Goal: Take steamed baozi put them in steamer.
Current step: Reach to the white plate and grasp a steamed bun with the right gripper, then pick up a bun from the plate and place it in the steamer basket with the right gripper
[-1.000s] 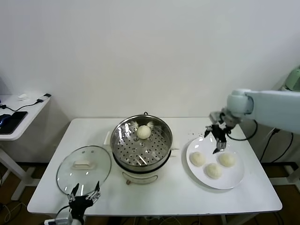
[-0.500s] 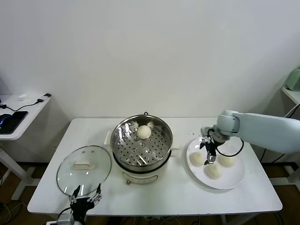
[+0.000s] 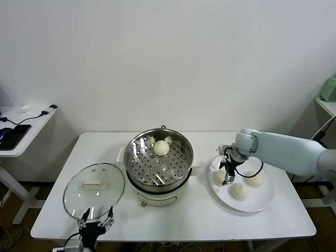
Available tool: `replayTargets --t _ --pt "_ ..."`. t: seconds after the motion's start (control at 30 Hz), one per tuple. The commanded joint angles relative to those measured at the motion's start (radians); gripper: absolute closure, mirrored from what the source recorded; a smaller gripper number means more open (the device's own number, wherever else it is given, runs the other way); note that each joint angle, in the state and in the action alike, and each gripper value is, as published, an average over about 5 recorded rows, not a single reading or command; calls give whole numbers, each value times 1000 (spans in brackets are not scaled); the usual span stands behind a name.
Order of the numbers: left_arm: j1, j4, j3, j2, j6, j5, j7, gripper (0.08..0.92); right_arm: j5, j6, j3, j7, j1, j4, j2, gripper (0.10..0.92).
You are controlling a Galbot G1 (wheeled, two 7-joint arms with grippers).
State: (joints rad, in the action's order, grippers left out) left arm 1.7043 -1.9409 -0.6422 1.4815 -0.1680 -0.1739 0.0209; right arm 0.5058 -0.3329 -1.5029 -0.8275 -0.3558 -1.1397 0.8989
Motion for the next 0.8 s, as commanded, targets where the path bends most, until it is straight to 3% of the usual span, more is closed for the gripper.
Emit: replayTargets --t 0.03,0.37,0.6,0.8 --pt "1 -3 0 1 -1 1 0 177 -16 -7 26 -5 29 29 14 307" --pt "9 -13 4 1 -8 3 1 177 60 20 -55 -86 -198 -74 -23 343" --pt "12 -36 8 1 -20 1 1 177 262 59 -296 -193 -599 -196 5 347" --pt "15 -55 16 0 -27 3 0 177 475 27 -334 -214 -838 -266 128 347"
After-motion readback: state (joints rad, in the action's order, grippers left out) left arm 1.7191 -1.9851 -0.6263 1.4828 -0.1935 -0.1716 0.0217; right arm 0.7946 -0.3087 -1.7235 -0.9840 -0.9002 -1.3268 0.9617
